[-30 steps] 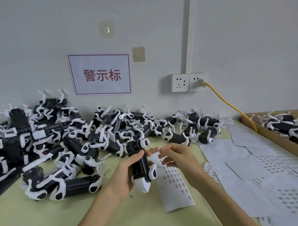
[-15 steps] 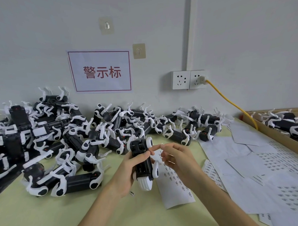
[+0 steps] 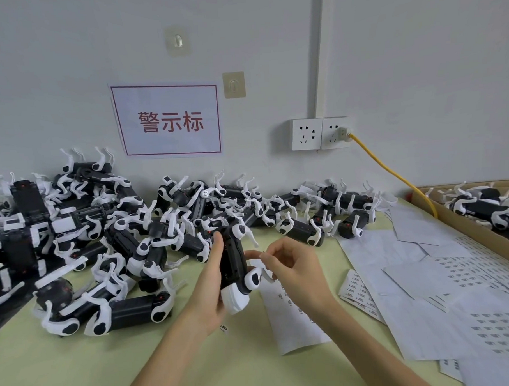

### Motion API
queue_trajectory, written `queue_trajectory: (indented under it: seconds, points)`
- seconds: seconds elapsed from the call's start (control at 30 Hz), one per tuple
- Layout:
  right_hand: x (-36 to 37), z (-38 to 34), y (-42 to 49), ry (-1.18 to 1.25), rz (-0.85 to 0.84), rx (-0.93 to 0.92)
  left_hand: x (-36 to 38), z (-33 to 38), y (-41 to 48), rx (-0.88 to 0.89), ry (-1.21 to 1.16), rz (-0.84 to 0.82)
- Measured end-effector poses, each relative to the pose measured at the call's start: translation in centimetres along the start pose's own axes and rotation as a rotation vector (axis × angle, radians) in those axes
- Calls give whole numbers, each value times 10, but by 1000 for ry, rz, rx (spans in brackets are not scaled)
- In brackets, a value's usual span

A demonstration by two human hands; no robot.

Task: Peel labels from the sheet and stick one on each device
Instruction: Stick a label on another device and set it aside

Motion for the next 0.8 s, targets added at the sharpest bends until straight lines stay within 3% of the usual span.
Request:
queue_trajectory:
  seconds: [0.17, 0.33, 0.67, 0.8]
  points:
    - [0, -7, 1, 95, -66, -5, -11, -4, 1, -6, -64, 135]
    - [14, -8, 0, 134, -265, 64, -9, -10, 3, -57, -183, 78]
    - [12, -16, -3, -13, -188, -32, -7, -11, 6, -23, -67, 66]
    - [14, -17, -3, 35, -238, -32, -7, -13, 7, -22, -49, 59]
Point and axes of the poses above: each hand's wrist, its own y-axis towards the middle knuckle, its own x-axis out of the palm, z = x × y, the point moved 9 cm from there along y, towards the middle knuckle, and after that the axes turned 1 degree about -z, right-handed, at the moved point
